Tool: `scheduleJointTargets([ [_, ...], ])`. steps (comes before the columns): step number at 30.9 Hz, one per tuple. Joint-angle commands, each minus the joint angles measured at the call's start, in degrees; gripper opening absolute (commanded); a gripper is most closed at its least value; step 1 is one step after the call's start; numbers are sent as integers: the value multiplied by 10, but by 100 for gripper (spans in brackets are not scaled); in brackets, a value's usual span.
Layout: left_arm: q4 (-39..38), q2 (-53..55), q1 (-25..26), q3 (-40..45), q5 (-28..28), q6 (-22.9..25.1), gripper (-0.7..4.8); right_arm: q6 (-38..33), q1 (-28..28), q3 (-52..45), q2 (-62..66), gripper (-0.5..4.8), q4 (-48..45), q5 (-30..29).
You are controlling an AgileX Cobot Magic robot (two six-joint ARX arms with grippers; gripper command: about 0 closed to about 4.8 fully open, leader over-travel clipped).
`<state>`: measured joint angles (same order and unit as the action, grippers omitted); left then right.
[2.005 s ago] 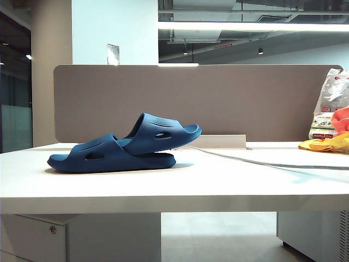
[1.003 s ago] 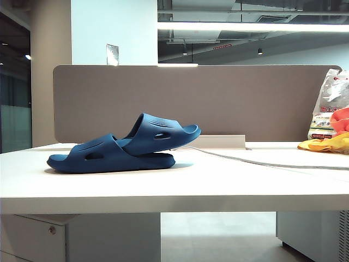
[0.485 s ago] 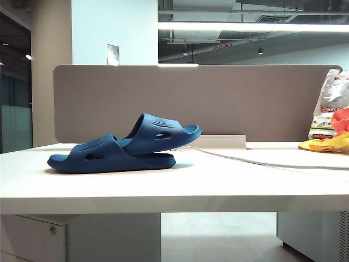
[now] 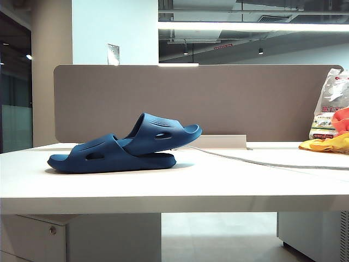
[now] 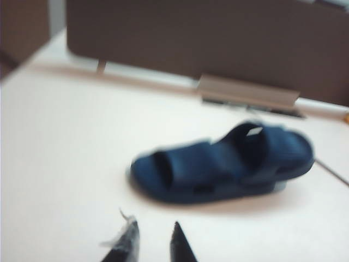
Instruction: Interlock the pair of blue slippers on the table with their fronts facing up.
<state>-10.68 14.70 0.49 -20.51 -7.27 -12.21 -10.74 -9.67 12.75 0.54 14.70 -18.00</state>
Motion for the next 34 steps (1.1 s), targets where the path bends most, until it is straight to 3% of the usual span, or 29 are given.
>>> scheduleJointTargets([
  [1, 17, -1, -1, 23, 16, -83, 78, -14, 1, -15, -1, -5, -92, 1],
  [4, 53, -1, -1, 56, 22, -81, 19, -12, 1, -28, -1, -5, -162, 9],
  [8, 89, -1, -1, 96, 22, -62, 14, 1, 1, -45, -1, -5, -187, 20],
  [16, 92, 0, -1, 147, 36, 11, -6, -2, 2, -103, -1, -5, -198, 14],
  [20, 92, -1, -1, 168, 35, 11, -6, -2, 2, -126, -1, -5, -220, 18],
  [29, 93, -1, -1, 195, 36, -2, -6, 12, 2, -126, -1, -5, -162, 42],
  [34, 137, -1, -1, 200, 11, 63, -6, 11, 2, -126, -1, -5, -72, 42],
])
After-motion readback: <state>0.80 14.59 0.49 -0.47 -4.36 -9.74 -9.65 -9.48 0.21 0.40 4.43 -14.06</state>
